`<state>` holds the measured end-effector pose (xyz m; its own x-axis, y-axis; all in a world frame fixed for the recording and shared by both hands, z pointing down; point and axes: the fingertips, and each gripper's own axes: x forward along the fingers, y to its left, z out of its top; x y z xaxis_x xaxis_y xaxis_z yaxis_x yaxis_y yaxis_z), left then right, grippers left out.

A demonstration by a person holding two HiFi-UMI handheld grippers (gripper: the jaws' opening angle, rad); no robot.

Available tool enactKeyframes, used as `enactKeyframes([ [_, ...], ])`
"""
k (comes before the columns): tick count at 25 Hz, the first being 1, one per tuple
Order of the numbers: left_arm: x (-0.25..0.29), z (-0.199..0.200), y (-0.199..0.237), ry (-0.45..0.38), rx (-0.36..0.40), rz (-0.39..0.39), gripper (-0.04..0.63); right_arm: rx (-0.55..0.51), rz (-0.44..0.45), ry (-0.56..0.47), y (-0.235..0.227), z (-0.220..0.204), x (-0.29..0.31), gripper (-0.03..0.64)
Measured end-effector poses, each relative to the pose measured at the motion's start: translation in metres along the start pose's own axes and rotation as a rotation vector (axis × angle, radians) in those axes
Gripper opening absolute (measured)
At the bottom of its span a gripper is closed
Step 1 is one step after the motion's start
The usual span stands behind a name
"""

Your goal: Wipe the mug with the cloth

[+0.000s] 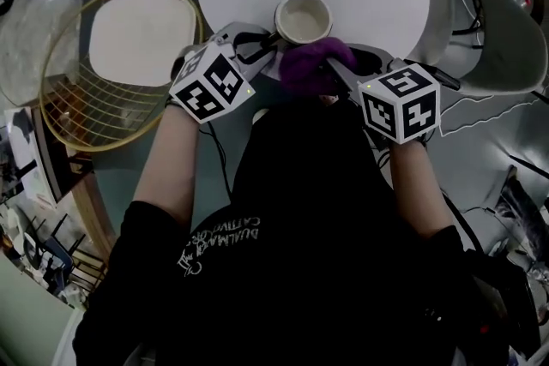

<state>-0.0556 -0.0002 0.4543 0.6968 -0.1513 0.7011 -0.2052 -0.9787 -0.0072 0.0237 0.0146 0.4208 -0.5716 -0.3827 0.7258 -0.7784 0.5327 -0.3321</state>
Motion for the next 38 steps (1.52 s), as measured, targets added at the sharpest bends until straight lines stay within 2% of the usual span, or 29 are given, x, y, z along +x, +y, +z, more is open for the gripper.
enactKeyframes([
  [7,-0.007,0.006,-0.014,0.038,0.044,-0.053,0.081,0.035,-0.137,0.018,-0.003,-0.001,-0.014,0.089],
  [16,-0.018,-0.003,-0.011,0.082,0.086,-0.074,0.078,0.193,-0.240,-0.044,-0.008,0.000,-0.018,0.089],
  [22,-0.018,-0.003,-0.011,0.084,0.066,-0.060,0.077,0.283,-0.211,-0.151,-0.001,-0.002,-0.020,0.087],
  [31,-0.014,-0.004,-0.012,0.128,0.111,-0.092,0.080,0.386,-0.226,-0.213,-0.010,0.002,-0.015,0.087],
  [38,-0.015,-0.003,-0.015,0.178,0.138,-0.115,0.081,0.466,-0.179,-0.242,-0.013,0.000,-0.012,0.087],
])
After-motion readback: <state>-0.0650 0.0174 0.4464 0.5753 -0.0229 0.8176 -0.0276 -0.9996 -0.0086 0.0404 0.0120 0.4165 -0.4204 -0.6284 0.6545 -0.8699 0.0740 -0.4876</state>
